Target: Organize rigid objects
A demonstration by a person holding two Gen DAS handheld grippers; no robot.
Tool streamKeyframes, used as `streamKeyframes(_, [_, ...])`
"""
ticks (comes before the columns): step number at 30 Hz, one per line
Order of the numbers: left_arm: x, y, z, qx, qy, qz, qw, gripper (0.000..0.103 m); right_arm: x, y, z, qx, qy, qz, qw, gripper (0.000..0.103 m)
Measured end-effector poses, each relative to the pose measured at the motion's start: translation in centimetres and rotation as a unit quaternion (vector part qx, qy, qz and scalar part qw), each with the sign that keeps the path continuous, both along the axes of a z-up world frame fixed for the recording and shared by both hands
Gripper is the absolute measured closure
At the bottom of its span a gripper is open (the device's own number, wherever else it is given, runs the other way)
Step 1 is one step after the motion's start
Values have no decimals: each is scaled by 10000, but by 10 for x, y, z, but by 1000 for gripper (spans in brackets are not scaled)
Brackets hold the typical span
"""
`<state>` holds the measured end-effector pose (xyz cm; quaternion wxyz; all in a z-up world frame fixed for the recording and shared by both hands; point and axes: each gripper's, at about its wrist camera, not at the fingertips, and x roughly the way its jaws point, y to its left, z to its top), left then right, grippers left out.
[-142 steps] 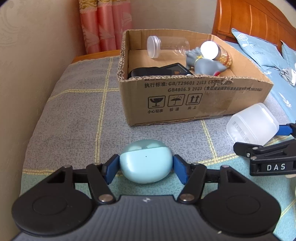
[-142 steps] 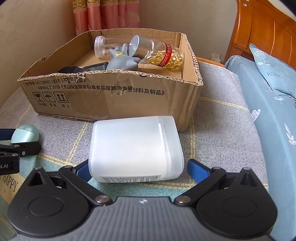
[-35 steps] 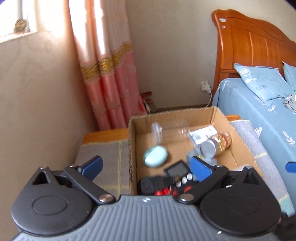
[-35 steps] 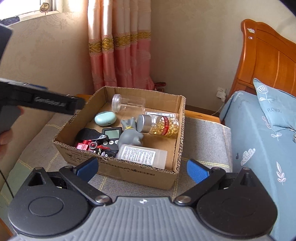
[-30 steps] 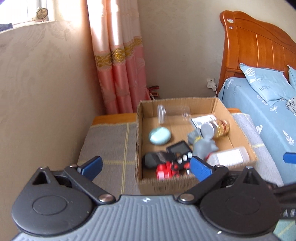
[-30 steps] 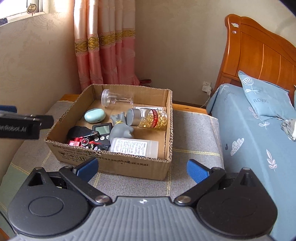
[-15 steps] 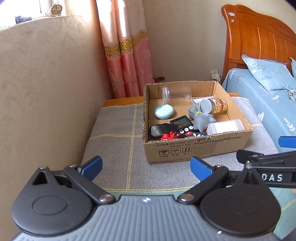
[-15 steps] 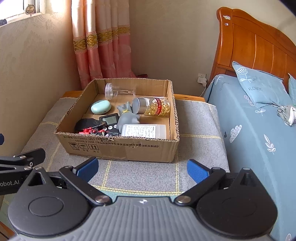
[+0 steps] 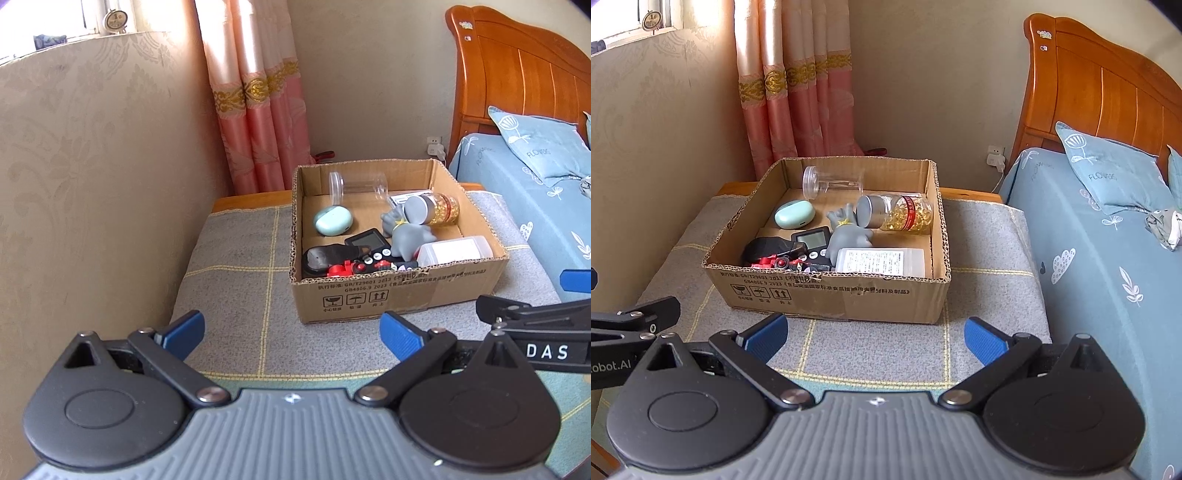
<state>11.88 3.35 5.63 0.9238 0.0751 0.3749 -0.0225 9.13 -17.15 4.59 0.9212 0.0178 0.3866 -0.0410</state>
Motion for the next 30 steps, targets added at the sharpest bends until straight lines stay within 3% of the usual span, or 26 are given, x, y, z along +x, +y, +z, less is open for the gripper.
streamKeyframes(30, [-5, -2, 5, -17, -5, -16, 10000, 3, -6, 1, 7, -30, -68, -13, 10000, 0])
